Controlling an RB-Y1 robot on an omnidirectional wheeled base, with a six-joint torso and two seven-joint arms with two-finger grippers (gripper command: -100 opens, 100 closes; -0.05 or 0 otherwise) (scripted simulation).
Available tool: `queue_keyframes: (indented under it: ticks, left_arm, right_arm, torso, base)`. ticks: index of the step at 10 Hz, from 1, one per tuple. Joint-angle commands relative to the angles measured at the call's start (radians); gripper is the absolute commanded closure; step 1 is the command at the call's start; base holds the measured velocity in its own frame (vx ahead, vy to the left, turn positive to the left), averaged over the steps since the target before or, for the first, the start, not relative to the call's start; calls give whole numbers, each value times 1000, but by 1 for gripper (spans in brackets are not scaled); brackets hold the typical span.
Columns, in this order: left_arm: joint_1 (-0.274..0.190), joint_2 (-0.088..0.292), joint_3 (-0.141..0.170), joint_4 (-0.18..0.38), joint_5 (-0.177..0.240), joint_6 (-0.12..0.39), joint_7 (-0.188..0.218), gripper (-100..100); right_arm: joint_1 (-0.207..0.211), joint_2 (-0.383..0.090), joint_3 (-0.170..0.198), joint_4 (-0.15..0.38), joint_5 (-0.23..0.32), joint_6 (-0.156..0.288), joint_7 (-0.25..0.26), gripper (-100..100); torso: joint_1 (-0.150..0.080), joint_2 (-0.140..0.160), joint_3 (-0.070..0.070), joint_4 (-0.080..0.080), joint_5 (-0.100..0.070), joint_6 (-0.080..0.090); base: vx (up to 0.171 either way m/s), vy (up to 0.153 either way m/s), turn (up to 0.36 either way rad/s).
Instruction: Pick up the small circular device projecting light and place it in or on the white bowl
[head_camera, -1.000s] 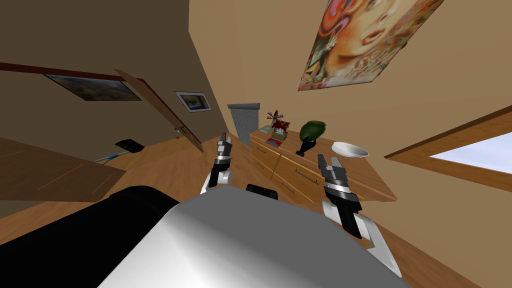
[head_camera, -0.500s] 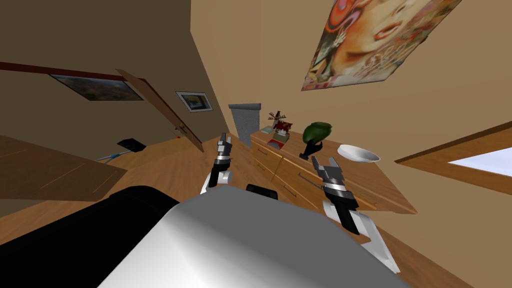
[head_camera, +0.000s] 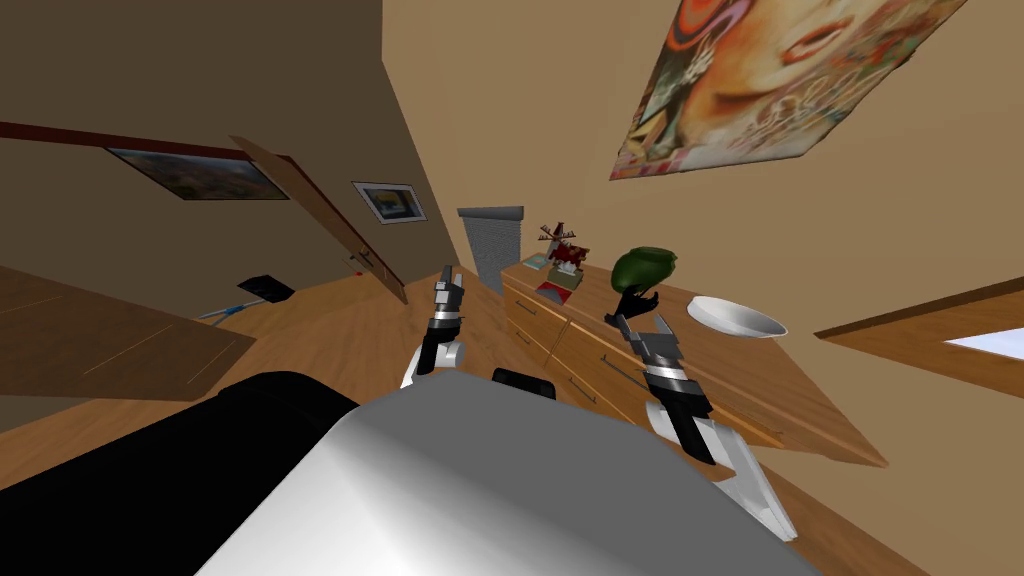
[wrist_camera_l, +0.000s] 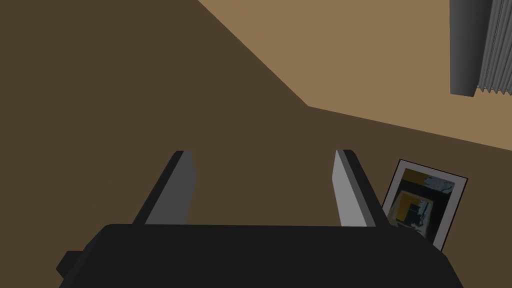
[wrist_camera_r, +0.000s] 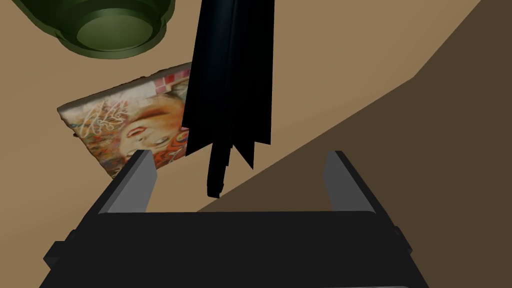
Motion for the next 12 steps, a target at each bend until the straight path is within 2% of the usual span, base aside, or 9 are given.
queue_keyframes:
  ticks: [1,2,4,5,6,10,11,12]
  left_arm:
    - [0,0,0,0,0,0,0,0]
    - [0,0,0,0,0,0,0,0]
    - [0,0,0,0,0,0,0,0]
    - [0,0,0,0,0,0,0,0]
    - [0,0,0,0,0,0,0,0]
    - [0,0,0,0,0,0,0,0]
    - [0,0,0,0,0,0,0,0]
    - [0,0,0,0,0,0,0,0]
  right_arm:
    - [0,0,0,0,0,0,0,0]
    - [-18,-21,-12,-7,-2,33,-18,-100]
    - [-32,-38,-22,-12,-4,60,-32,-100]
    - [-29,-33,-18,-8,-3,49,-26,-100]
    - [-30,-34,-19,-8,-3,53,-28,100]
    - [-30,-34,-20,-8,-3,54,-27,100]
    - [-30,-34,-20,-8,-3,54,-27,0]
    - [-11,-13,-7,-4,-1,20,-11,100]
  torso:
    - [0,0,0,0,0,0]
    - [1,2,1,1,0,0]
    - [3,3,2,1,1,0]
    - [3,3,2,1,1,0]
    - [2,4,2,1,0,0]
    - [2,4,2,1,0,-1]
    - [2,4,2,1,0,-1]
    - [2,4,2,1,0,-1]
  base:
    - [8,-2,0]
    - [7,19,115]
    - [6,31,73]
    - [2,13,8]
    - [1,1,-11]
    - [0,0,0]
    - [0,0,0]
    - [-1,-27,-90]
